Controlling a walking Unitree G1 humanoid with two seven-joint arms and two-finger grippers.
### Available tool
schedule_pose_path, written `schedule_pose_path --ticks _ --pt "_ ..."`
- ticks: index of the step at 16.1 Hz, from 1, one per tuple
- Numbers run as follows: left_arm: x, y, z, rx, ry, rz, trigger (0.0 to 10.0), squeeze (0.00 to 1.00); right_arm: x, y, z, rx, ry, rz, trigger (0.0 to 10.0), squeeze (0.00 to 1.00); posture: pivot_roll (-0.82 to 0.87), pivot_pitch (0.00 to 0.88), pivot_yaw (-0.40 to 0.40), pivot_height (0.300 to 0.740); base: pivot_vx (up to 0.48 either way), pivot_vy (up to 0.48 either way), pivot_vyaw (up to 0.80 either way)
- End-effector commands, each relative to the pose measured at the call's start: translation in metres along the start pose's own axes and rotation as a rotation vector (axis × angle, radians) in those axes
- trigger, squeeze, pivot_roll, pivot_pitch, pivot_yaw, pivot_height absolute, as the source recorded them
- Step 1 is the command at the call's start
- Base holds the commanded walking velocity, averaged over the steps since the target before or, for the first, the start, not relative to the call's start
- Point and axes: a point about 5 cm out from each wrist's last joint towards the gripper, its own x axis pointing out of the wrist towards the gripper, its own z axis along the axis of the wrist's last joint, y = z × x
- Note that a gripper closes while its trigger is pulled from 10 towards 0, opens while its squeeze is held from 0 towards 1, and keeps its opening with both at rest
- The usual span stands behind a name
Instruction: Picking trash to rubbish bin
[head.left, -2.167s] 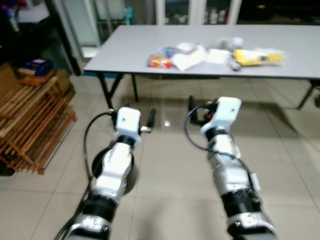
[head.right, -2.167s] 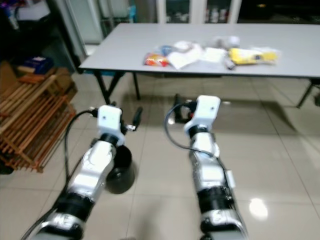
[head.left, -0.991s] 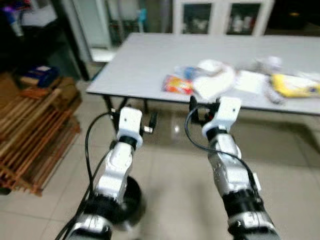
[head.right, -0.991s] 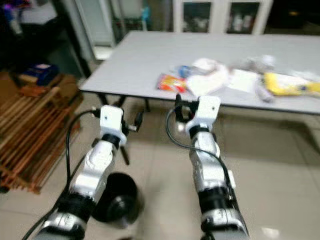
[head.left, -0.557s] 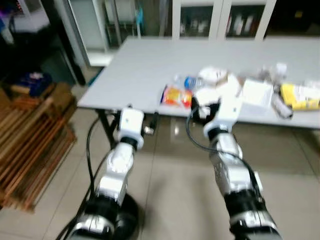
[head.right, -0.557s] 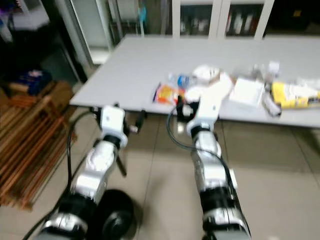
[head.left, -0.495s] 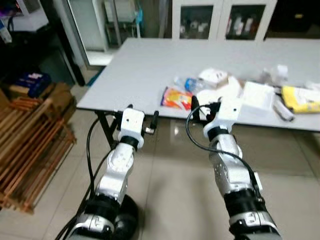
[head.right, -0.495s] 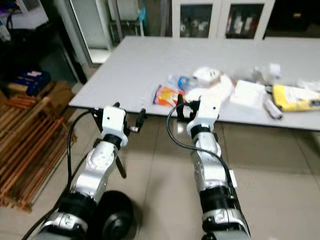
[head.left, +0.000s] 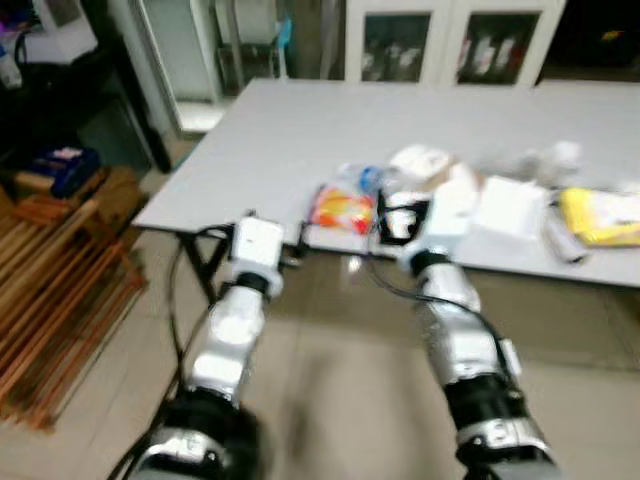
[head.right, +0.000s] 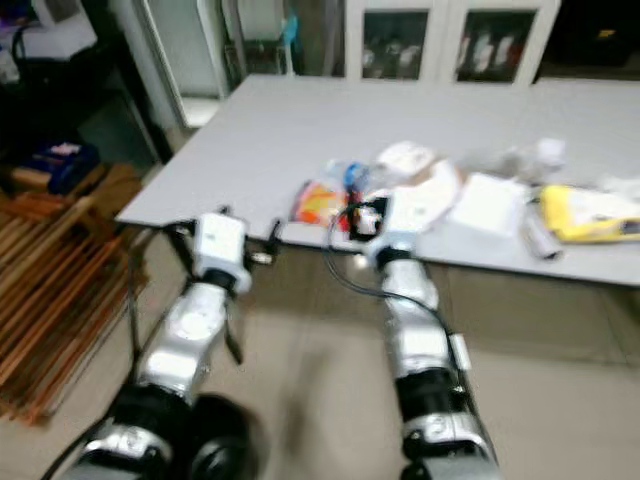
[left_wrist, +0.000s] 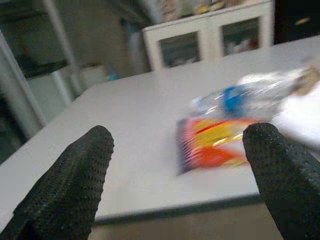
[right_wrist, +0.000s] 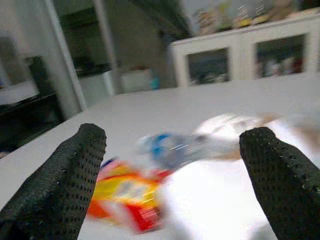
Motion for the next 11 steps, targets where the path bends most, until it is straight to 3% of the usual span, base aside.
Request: schedule_pose_path --ticks 1,5,11 --pt "0.0006 0.0095 0.0001 0.015 0.002 0.022 10.0 0.00 0.0003 0.0083 -0.0019 0.011 0.011 0.018 10.0 0.00 0.04 0.000 0.065 0.740 0.274 -0.390 -0.41" --pt "0.0006 0.0091 0.0002 0.001 0.002 0.026 10.0 0.00 0.0003 0.0087 -0.0014 0.002 0.007 0.021 10.0 0.00 0.04 0.000 0.065 0.740 0.243 -0.397 0.00" --pt "0.0009 0.0120 0.0006 -0.038 0.005 0.048 10.0 0.00 0.0001 0.0091 -0.0016 -0.001 0.009 0.025 10.0 0.00 0.04 0.000 0.064 0.740 0.000 0.000 0.00"
